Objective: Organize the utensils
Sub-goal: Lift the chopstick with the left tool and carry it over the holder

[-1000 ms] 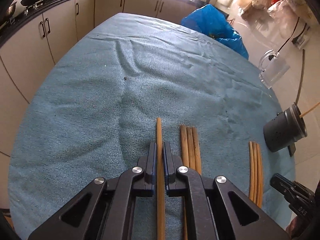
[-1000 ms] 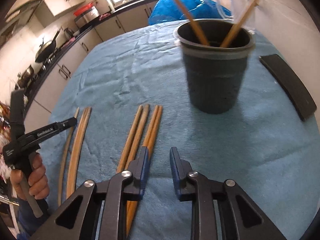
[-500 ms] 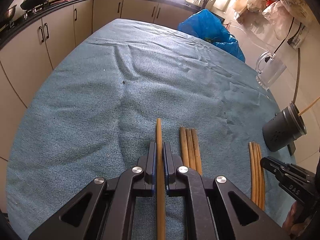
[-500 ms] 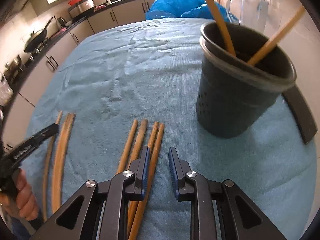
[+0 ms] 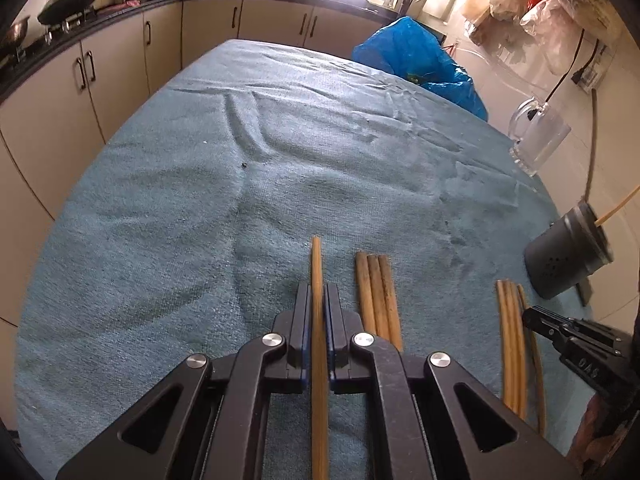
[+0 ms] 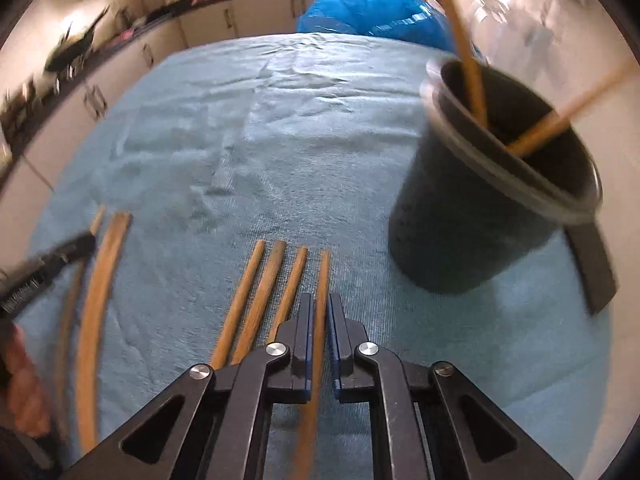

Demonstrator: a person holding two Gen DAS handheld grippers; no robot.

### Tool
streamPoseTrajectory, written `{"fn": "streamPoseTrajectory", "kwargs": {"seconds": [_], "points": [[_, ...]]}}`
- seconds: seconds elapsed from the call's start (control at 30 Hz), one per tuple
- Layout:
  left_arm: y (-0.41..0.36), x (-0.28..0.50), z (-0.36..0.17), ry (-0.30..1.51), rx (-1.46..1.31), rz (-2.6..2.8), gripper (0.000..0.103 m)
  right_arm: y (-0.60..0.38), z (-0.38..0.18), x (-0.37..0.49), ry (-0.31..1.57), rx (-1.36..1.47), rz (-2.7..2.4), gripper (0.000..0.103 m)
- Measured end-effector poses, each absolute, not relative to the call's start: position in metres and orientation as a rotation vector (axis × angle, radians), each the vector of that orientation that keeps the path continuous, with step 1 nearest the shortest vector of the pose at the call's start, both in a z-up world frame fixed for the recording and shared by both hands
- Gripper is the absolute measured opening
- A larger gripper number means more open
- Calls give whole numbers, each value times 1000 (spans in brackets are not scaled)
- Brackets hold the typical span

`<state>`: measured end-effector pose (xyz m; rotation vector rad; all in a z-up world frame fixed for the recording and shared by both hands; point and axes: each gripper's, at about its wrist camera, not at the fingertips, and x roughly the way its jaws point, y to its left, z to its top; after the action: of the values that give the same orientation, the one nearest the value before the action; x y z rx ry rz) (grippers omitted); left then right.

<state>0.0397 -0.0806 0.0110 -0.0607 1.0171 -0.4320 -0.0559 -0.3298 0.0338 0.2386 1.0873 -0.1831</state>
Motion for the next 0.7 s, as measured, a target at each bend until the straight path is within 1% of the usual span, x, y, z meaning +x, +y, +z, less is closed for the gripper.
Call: {"fn": "streamPoseTrajectory", "kwargs": {"seconds": [0.1,0.2,0.5,0.7], "points": [[-78,38,18,1015,-74,-429,6,-331,48,-69,1012,295,-166,7],[-74,30,36,991,-95,-446,6,-329,73,-91,915,324,-117,7],[-61,-8,112,867,-119,-468,6,-318,141,-143,647,307,-67,7],[-63,-34,144,807,-107,-484,6,-313,155,-165,566,300,-55,7]]}}
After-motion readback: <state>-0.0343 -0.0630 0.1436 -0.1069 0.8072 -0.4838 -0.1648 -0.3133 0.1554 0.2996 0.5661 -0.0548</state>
